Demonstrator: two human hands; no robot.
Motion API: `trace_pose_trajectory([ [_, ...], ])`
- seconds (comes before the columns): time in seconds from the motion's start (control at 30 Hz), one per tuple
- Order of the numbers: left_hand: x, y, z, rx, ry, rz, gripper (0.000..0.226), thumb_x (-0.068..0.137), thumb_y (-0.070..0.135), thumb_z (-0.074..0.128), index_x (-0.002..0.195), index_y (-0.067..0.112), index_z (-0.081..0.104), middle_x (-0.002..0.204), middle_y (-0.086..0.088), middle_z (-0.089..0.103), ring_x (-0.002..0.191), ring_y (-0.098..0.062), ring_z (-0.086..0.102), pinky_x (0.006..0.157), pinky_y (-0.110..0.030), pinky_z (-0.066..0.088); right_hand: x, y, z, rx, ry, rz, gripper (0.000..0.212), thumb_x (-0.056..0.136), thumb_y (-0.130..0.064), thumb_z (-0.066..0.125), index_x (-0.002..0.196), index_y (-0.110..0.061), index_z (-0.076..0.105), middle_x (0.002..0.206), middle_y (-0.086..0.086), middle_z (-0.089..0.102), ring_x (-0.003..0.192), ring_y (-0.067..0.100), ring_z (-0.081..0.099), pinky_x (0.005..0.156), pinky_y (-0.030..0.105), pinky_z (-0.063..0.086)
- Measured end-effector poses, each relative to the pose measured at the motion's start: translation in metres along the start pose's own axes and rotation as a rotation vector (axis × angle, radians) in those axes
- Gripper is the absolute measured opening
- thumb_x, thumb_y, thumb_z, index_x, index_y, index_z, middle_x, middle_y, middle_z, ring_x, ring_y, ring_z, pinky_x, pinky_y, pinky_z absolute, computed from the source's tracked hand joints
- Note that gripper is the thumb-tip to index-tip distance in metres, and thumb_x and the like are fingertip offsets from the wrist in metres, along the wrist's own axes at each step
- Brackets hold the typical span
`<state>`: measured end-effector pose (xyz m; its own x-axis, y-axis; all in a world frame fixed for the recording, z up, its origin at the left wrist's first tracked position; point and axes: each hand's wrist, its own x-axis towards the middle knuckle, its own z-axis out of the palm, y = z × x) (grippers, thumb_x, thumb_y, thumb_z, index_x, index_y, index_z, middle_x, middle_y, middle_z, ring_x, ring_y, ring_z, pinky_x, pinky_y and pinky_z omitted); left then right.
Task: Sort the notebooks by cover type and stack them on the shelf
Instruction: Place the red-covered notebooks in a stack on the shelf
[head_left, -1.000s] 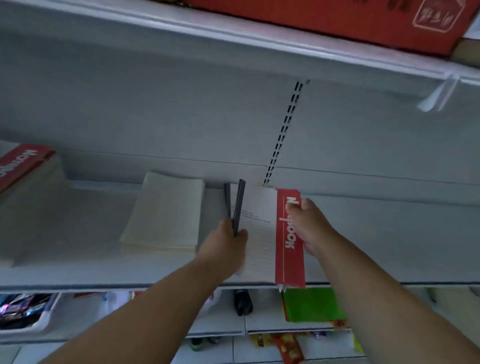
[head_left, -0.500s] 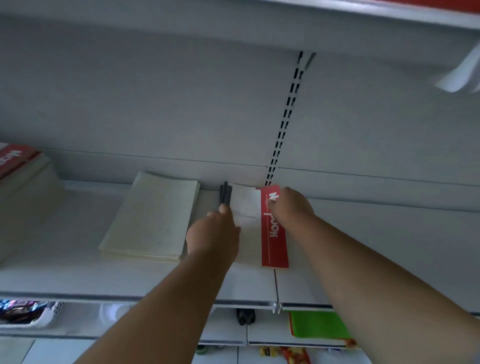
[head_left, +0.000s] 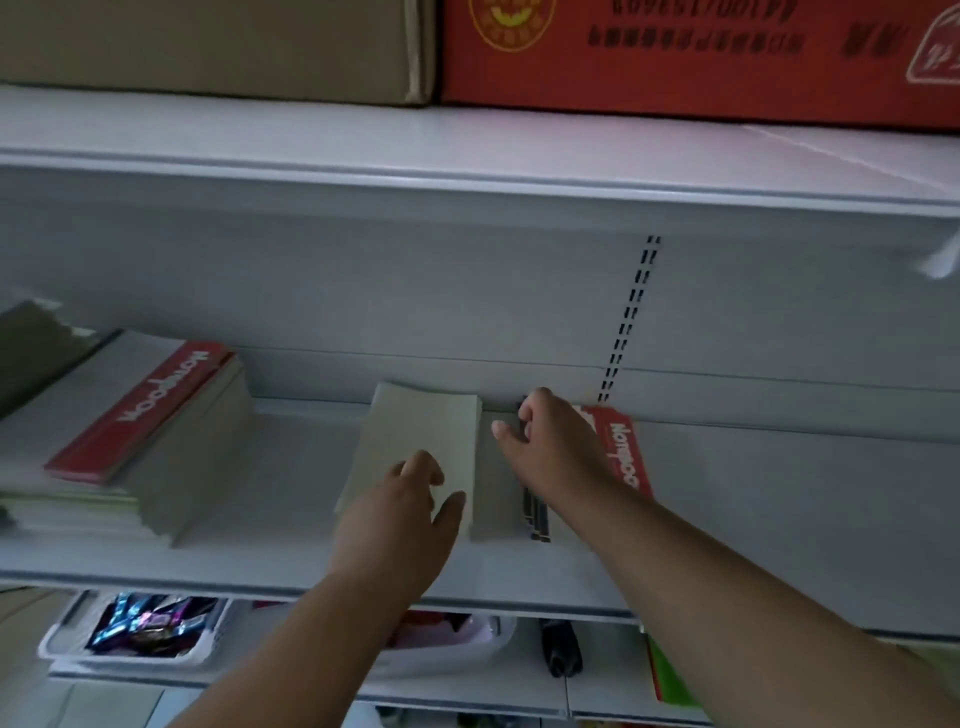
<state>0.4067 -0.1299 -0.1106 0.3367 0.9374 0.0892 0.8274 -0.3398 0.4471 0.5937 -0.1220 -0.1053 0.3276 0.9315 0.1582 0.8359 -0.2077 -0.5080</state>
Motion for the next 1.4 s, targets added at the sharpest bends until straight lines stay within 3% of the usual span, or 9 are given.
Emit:
trace_pose_trajectory([
  [0.33,-0.046,-0.197,-0.138,-0.137,0.266,-0.144,0.013,0.095,0.047,0.053,0.099,0.035,0.055,0.077,0.015,0.060,0.065,-0.002,0.057,0.057,-0.027,0.046,-0.018,-0.230,0.084,0.220,0.104,-0.238,0.028,0.091,-0.048,0.060,0.097,-0.022,0.054,0.085,-0.007,0.057,0.076,0.012,0.054,0.066,0.026,0.037],
  [0.7,-0.075,-0.310,-0.238,-0.299,0.550,-0.063,0.009,0.091,0.039,0.053,0.084,0.034,0.055,0.064,0.008,0.060,0.058,-0.008,0.055,0.052,-0.031,0.043,-0.009,-0.337,0.172,-0.015,-0.068,0.081,0.058,0.082,-0.079,0.047,0.090,-0.022,0.055,0.072,-0.011,0.054,0.062,0.013,0.053,0.051,0.024,0.033],
  [0.8,-0.072,-0.323,-0.242,-0.328,0.577,-0.053,0.009,0.093,0.037,0.053,0.086,0.032,0.056,0.066,0.007,0.060,0.060,-0.013,0.057,0.054,-0.033,0.045,-0.006,-0.334,0.175,-0.113,-0.099,0.119,0.059,0.092,-0.069,0.043,0.099,-0.015,0.067,0.081,-0.002,0.066,0.074,0.023,0.063,0.059,0.027,0.038],
  [0.9,-0.067,-0.327,-0.246,-0.327,0.540,-0.124,0.013,0.098,0.039,0.049,0.092,0.029,0.055,0.075,0.012,0.061,0.068,-0.006,0.057,0.056,-0.028,0.039,-0.006,-0.334,0.158,-0.094,0.041,0.181,0.037,0.101,-0.039,0.045,0.104,-0.007,0.064,0.101,0.015,0.069,0.093,0.034,0.064,0.067,0.030,0.036],
  [1.0,-0.055,-0.326,-0.247,-0.307,0.372,-0.304,0.030,0.098,0.053,0.042,0.110,0.027,0.053,0.097,0.012,0.061,0.086,-0.013,0.059,0.070,-0.032,0.044,-0.010,-0.349,0.145,0.383,0.165,0.264,0.030,0.100,-0.030,0.050,0.096,-0.005,0.066,0.080,0.008,0.063,0.071,0.028,0.058,0.059,0.028,0.036],
  [1.1,-0.041,-0.319,-0.250,-0.854,0.107,-0.514,0.033,0.099,0.050,0.049,0.114,0.020,0.055,0.099,-0.003,0.070,0.090,-0.025,0.068,0.076,-0.042,0.057,-0.037,-0.373,0.149,0.694,-0.038,0.219,0.024,0.099,-0.035,0.056,0.089,-0.015,0.064,0.076,0.000,0.069,0.065,0.019,0.064,0.057,0.029,0.048],
  [1.17,-0.036,-0.315,-0.252,-1.247,0.050,-0.591,0.018,0.101,0.029,0.056,0.115,0.018,0.060,0.103,-0.009,0.073,0.095,-0.032,0.069,0.084,-0.051,0.059,-0.048,-0.377,0.156,0.669,-0.152,0.181,0.033,0.098,-0.046,0.054,0.091,-0.015,0.065,0.083,0.004,0.073,0.076,0.024,0.071,0.069,0.039,0.057],
  [1.27,-0.033,-0.321,-0.250,-1.244,0.182,-0.545,0.023,0.102,0.011,0.053,0.105,0.031,0.062,0.105,-0.005,0.072,0.098,-0.034,0.068,0.086,-0.063,0.055,-0.037,-0.366,0.157,0.418,-0.061,0.244,0.055,0.095,-0.064,0.040,0.082,-0.014,0.060,0.078,0.002,0.067,0.077,0.023,0.065,0.072,0.034,0.049],
  [1.4,-0.037,-0.333,-0.250,-1.224,0.373,-0.508,0.034,0.104,0.018,0.048,0.093,0.048,0.062,0.105,0.005,0.072,0.102,-0.028,0.067,0.086,-0.057,0.056,-0.015,-0.346,0.157,-0.011,-0.126,0.237,0.046,0.094,-0.062,0.048,0.090,-0.018,0.058,0.094,0.005,0.067,0.081,0.026,0.060,0.070,0.031,0.039],
])
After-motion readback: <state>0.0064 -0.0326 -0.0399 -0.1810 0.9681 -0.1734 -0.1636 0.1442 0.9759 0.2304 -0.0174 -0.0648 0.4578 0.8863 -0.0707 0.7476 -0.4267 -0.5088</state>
